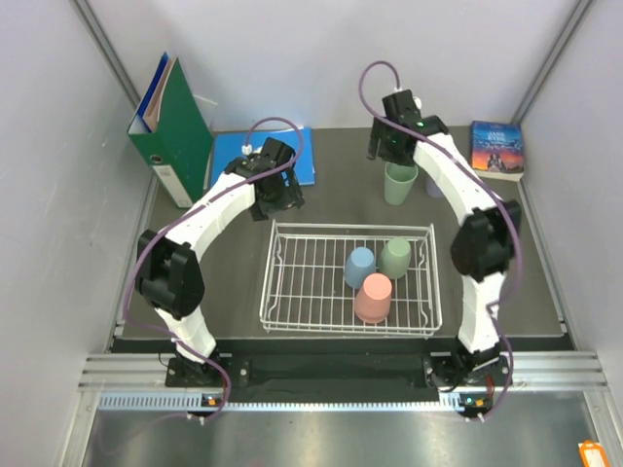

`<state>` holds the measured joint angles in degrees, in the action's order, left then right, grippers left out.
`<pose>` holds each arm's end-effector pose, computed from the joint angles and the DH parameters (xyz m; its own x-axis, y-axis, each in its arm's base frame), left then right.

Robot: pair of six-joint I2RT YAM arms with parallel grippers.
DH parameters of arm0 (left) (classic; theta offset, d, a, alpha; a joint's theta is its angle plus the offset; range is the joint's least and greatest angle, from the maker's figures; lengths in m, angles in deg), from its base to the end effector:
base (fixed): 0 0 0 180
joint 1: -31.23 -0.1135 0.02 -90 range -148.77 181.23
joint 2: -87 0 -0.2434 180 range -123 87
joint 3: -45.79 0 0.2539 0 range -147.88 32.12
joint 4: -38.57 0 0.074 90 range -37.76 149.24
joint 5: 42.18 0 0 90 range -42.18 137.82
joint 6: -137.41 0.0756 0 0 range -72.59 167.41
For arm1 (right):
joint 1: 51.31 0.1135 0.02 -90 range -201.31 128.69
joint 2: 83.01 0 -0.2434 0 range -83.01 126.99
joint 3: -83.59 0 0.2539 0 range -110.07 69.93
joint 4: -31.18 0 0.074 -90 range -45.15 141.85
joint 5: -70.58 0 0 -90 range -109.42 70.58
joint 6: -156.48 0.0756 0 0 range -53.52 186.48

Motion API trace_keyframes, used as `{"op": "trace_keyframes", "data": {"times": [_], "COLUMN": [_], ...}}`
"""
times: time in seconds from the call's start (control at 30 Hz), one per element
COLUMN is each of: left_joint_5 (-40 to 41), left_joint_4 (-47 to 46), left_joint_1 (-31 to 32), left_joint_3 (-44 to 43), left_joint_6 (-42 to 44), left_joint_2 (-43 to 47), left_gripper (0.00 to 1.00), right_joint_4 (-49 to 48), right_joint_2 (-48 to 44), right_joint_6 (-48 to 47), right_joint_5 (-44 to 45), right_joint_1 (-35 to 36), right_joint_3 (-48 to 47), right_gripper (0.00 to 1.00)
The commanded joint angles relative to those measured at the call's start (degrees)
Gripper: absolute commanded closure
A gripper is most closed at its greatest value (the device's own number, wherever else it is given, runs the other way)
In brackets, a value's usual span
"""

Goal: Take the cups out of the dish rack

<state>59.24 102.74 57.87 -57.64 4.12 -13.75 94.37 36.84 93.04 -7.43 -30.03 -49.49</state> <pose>0.3551 -0.1614 0.2344 -0.8152 -0.3430 -0.4667 -0.2802 0.9388 -0.2006 0.4562 0.1608 0.2694 -0.7412 0.1807 -0.6465 0.1128 0.9829 0.1454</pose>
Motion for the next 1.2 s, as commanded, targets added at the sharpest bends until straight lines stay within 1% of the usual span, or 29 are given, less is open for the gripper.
{"op": "trace_keyframes", "data": {"times": [0.0, 0.03, 0.07, 0.1, 0.13, 0.17, 0.2, 0.23, 0.27, 0.3, 0.33, 0.37, 0.43, 0.5, 0.53, 0.57, 0.63, 0.67, 0.8, 0.97, 1.17], "left_joint_5": [1.8, 3.2, 5.3, 10.5, 12.1, 12.7, 12.8, 12.6, 12.1, 11.9, 11.2, 10.9, 10.3, 9.3, 8.2, 7.3, 6.3, 5.9, 4.9, 1.0, -0.4], "left_joint_4": [-7.2, -10.6, -11.6, -12.3, -12.7, -11.9, -10.4, -9.1, -6.7, -5.9, -5.3, -4.9, -4.9, -6.5, -7.0, -7.3, -8.2, -8.7, -9.5, -10.6, -11.9], "left_joint_1": [1.2, 2.2, 3.7, 7.2, 8.9, 10.4, 12.7, 13.8, 14.9, 17.2, 18.5, 21.0, 23.3, 26.4, 27.2, 28.9, 30.7, 32.4, 35.8, 36.7, 36.9], "left_joint_3": [1.3, 2.0, 2.0, 1.4, -0.9, -2.7, -4.8, -9.3, -11.5, -13.3, -16.4, -17.6, -19.8, -19.8, -19.5, -19.4, -19.1, -19.0, -19.2, -19.3, -18.5], "left_joint_6": [1.1, 2.8, 4.7, 8.6, 10.6, 12.1, 13.7, 14.5, 15.2, 16.7, 17.4, 18.3, 18.9, 20.1, 20.3, 21.2, 21.8, 22.6, 23.4, 23.3, 22.8], "left_joint_2": [7.6, 9.9, 10.9, 11.5, 11.5, 10.8, 9.9, 7.3, 6.0, 4.7, 2.4, 1.5, -0.6, -1.6, -1.9, -2.3, -3.3, -3.8, -7.1, -9.7, -12.7], "left_gripper": [0.13, 0.14, 0.12, 0.11, 0.09, 0.07, 0.04, 0.02, 0.01, 0.01, 0.01, 0.01, 0.01, 0.01, 0.01, 0.01, 0.01, 0.01, 0.01, 0.01, 0.01], "right_joint_4": [-13.8, -15.8, -15.7, -15.0, -13.8, -14.2, -15.8, -17.9, -23.2, -24.6, -24.7, -21.0, -16.3, -16.8, -17.3, -17.3, -15.3, -14.4, -12.0, -11.4, -11.1], "right_joint_2": [-21.4, -23.9, -26.0, -29.1, -30.6, -34.5, -36.9, -40.0, -46.1, -48.9, -50.8, -52.6, -54.0, -59.1, -63.0, -64.6, -67.7, -68.4, -71.4, -73.2, -73.4], "right_joint_6": [-2.0, -2.0, -2.0, -1.6, -1.3, -1.6, -2.0, -2.2, -2.2, -2.0, -2.4, -2.6, -2.7, -3.2, -3.0, -2.7, -2.3, -2.0, -1.9, -1.5, -1.5], "right_joint_5": [-1.4, -0.6, 0.9, 4.1, 5.6, 6.5, 7.9, 8.8, 9.2, 8.2, 7.4, 6.0, 5.2, 3.7, 3.7, 4.5, 6.2, 7.6, 8.5, 8.1, 6.6], "right_joint_1": [1.0, 1.0, 1.0, 1.1, 1.1, 1.2, 1.6, 1.7, 1.7, 1.7, 1.7, 1.9, 1.9, 1.9, 1.8, 1.9, 1.9, 1.9, 1.9, 1.9, 1.9], "right_joint_3": [11.5, 13.4, 14.7, 16.4, 17.3, 18.8, 23.9, 27.4, 31.0, 36.2, 37.3, 36.9, 36.8, 41.9, 44.0, 47.1, 48.8, 50.1, 52.3, 52.6, 52.3], "right_gripper": [0.01, 0.0, 0.0, 0.01, 0.0, 0.0, 0.0, 0.0, 0.0, 0.0, 0.0, 0.0, 0.0, 0.01, 0.0, 0.0, 0.0, 0.01, 0.0, 0.0, 0.0]}}
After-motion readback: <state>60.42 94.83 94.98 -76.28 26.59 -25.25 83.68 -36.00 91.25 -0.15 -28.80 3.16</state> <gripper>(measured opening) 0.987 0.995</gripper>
